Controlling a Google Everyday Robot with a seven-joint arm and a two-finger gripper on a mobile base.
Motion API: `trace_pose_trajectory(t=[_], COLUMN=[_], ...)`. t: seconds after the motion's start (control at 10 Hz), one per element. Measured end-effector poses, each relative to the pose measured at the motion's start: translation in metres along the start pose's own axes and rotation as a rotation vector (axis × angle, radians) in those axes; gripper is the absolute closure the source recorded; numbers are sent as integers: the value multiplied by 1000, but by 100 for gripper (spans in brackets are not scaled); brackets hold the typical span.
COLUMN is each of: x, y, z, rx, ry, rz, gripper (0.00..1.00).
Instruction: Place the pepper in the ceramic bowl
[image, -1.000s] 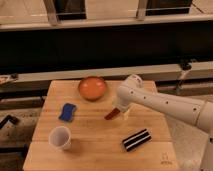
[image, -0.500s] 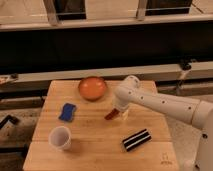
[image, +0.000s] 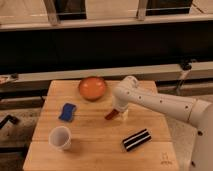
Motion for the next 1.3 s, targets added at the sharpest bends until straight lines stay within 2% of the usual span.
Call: trace_pose_trajectory(t=[1.3], x=[10], y=[4], z=[0], rx=[-43], ry=[6], rz=[-32], gripper=[20])
